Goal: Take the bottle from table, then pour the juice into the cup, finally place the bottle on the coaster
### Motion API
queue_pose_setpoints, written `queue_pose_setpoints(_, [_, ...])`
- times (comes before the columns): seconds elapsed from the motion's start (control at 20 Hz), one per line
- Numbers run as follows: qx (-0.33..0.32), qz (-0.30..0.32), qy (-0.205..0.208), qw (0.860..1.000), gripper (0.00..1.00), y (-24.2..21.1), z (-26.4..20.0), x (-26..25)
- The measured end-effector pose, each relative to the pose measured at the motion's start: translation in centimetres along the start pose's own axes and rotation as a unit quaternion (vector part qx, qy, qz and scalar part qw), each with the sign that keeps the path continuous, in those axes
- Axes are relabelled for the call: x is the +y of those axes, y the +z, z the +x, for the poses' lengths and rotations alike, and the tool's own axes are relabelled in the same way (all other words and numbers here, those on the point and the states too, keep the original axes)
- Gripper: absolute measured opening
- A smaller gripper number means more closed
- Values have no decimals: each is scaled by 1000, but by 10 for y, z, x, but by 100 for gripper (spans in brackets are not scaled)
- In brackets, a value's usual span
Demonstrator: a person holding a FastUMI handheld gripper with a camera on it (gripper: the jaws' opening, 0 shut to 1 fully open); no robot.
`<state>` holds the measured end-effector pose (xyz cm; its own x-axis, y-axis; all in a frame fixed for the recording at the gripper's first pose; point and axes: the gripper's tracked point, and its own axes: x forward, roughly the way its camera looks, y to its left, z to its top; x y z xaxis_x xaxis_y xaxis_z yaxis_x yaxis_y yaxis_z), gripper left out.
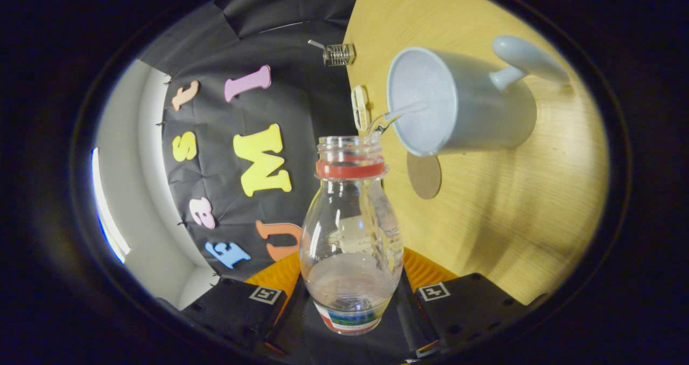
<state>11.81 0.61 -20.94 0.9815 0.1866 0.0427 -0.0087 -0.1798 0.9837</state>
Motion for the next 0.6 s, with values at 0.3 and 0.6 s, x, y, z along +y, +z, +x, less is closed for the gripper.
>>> queue_pose_setpoints(0.3, [2, 21, 10, 1000, 77, 0, 4, 5])
queue_pose_setpoints(0.6, [9, 32, 10, 999, 78, -4, 9, 8])
